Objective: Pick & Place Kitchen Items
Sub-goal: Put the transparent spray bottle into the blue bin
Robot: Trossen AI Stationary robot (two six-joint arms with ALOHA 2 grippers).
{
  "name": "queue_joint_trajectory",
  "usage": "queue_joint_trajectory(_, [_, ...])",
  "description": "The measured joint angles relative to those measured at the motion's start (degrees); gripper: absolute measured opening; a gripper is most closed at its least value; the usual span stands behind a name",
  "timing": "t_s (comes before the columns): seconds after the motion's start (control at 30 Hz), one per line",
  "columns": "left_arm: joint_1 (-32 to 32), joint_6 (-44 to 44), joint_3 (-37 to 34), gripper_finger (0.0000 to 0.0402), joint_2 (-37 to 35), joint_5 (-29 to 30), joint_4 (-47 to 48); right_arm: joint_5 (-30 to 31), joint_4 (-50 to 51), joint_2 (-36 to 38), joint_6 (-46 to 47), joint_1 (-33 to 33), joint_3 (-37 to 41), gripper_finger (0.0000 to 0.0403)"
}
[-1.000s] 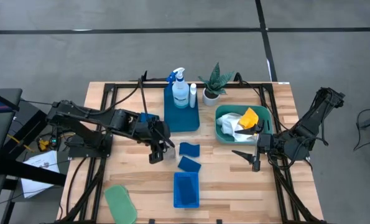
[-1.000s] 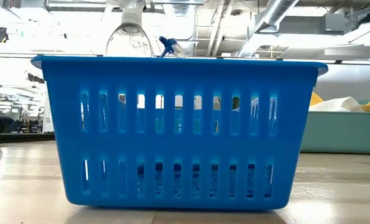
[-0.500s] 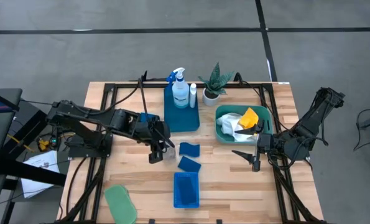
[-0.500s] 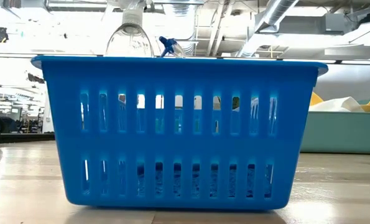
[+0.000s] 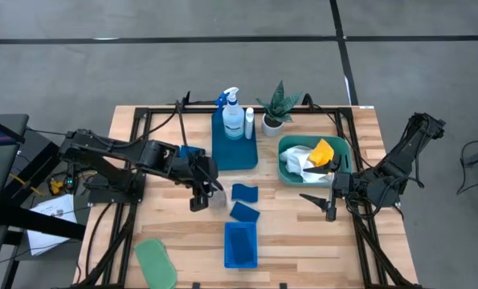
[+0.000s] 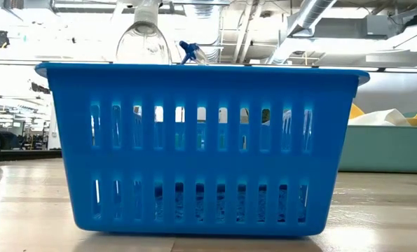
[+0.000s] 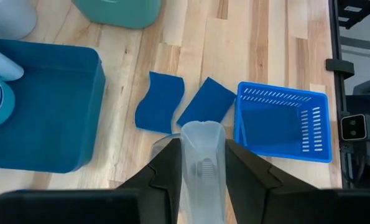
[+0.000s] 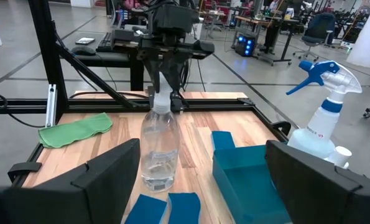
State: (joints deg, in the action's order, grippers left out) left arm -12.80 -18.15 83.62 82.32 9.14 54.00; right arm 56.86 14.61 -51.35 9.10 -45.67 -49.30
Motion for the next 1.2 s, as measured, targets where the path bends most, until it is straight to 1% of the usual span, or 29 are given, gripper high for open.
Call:
queue_joint_trajectory(0.53, [0.0, 1.8, 0.0, 0.0092, -3.7, 3.0, -1.5, 0.0, 0.0, 0.0, 0.0, 0.0, 0.0, 0.0336])
queue_joint_trajectory(0.83, [0.0, 5.8, 0.8, 0.0092, -4.4, 3.7, -4.4, 0.0, 0.0, 0.0, 0.0, 0.0, 0.0, 0.0336])
queue_joint_trajectory(1.2, [2.0, 9.4, 3.7, 0.0092, -4.5, 9.3, -5.3, 0.0, 0.0, 0.0, 0.0, 0.0, 0.0, 0.0336])
